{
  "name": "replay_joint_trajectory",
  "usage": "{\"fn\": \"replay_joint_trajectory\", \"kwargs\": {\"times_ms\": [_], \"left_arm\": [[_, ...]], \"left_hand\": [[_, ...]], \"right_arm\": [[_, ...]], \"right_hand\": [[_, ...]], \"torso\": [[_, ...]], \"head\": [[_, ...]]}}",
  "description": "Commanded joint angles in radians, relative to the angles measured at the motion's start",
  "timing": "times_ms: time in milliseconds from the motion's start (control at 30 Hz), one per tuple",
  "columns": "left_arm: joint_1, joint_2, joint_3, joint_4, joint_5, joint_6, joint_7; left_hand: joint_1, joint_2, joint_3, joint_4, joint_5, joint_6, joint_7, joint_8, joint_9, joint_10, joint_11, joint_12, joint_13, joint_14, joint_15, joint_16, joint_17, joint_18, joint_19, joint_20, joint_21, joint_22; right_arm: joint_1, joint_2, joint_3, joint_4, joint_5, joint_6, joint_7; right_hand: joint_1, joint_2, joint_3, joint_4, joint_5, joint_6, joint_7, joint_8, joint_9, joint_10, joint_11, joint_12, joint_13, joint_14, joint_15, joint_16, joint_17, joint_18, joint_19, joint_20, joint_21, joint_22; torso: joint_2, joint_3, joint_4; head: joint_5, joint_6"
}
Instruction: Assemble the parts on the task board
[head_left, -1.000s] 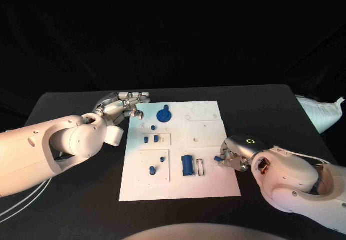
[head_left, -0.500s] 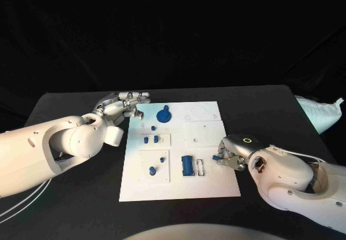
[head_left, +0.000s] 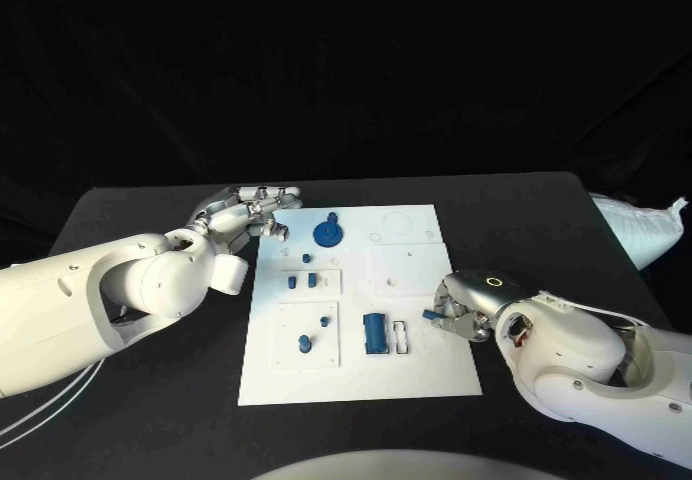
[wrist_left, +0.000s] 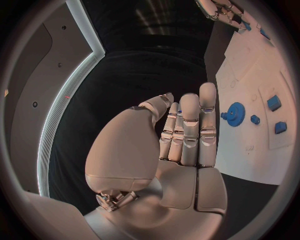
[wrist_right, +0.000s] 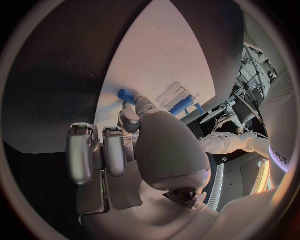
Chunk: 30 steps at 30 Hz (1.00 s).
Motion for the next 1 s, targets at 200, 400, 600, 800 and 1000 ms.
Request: {"fn": "replay_joint_trajectory", "kwargs": {"times_ms": [200, 400, 600, 800, 1000], "left_arm": [[-0.001, 0.003, 0.0, 0.001, -0.003, 0.017, 0.005], [-0.001, 0.003, 0.0, 0.002, -0.003, 0.017, 0.006], [-0.001, 0.003, 0.0, 0.005, -0.003, 0.017, 0.006], [-0.001, 0.002, 0.0, 0.007, -0.003, 0.017, 0.006], [-0.001, 0.001, 0.0, 0.009, -0.003, 0.017, 0.005]], "left_hand": [[-0.001, 0.011, -0.004, 0.0, -0.001, -0.009, 0.001, 0.005, -0.001, -0.008, -0.001, 0.003, -0.001, -0.008, 0.002, -0.005, -0.001, 0.015, -0.006, 0.002, -0.004, -0.001], [-0.001, 0.011, -0.004, 0.0, -0.001, -0.009, 0.001, 0.005, -0.001, -0.008, -0.001, 0.003, -0.001, -0.008, 0.002, -0.005, -0.001, 0.015, -0.006, 0.002, -0.004, -0.001], [-0.001, 0.011, -0.004, 0.0, -0.001, -0.009, 0.001, 0.005, -0.001, -0.008, -0.001, 0.003, -0.001, -0.008, 0.002, -0.005, -0.001, 0.015, -0.006, 0.002, -0.004, -0.001], [-0.001, 0.011, -0.004, 0.0, -0.001, -0.009, 0.001, 0.005, -0.001, -0.008, -0.001, 0.003, -0.001, -0.008, 0.002, -0.005, -0.001, 0.015, -0.006, 0.002, -0.004, -0.001], [-0.001, 0.011, -0.004, 0.0, -0.001, -0.009, 0.001, 0.005, -0.001, -0.008, -0.001, 0.003, -0.001, -0.008, 0.002, -0.005, -0.001, 0.015, -0.006, 0.002, -0.004, -0.001]], "right_arm": [[-0.003, -0.025, -0.014, 0.025, 0.199, -0.106, -0.039], [0.018, -0.037, -0.013, 0.058, 0.31, -0.155, -0.031], [0.022, -0.033, -0.012, 0.068, 0.383, -0.17, -0.026], [0.02, -0.017, -0.013, 0.062, 0.425, -0.172, -0.024], [0.017, 0.001, -0.014, 0.058, 0.46, -0.157, -0.023]], "right_hand": [[-0.067, -0.024, 0.053, 0.023, 0.044, 0.011, -0.005, -0.005, -0.075, 0.01, -0.002, 0.006, 0.017, 0.076, 0.002, -0.002, 0.113, -0.008, 0.02, 0.003, -0.003, 0.128], [-0.078, -0.03, 0.068, 0.029, 0.053, 0.011, -0.004, -0.009, -0.077, 0.01, -0.002, 0.003, 0.016, 0.076, 0.003, -0.003, 0.111, -0.008, 0.02, 0.003, -0.004, 0.127], [-0.095, -0.037, 0.079, 0.038, 0.049, 0.015, -0.004, -0.011, -0.078, 0.013, -0.001, 0.005, 0.017, 0.076, 0.003, -0.003, 0.112, -0.008, 0.02, 0.003, -0.004, 0.127], [-0.099, -0.039, 0.081, 0.04, 0.047, 0.015, -0.004, -0.012, -0.078, 0.014, -0.001, 0.008, 0.019, 0.076, 0.003, -0.003, 0.112, -0.008, 0.02, 0.003, -0.004, 0.127], [-0.116, -0.047, 0.084, 0.047, 0.062, 0.02, -0.005, -0.012, -0.078, 0.018, -0.002, 0.012, 0.022, 0.077, 0.003, -0.002, 0.114, -0.008, 0.021, 0.003, -0.003, 0.129]], "torso": [[0.0, 0.0009, 0.0003], [0.002, 0.0002, 0.0001], [0.002, -0.001, 0.0011], [0.001, -0.0004, 0.0016], [0.001, -0.001, 0.0012]], "head": [[0.0, 0.0], [0.0, 0.0], [0.0, -0.003], [0.004, -0.006], [0.006, -0.008]]}}
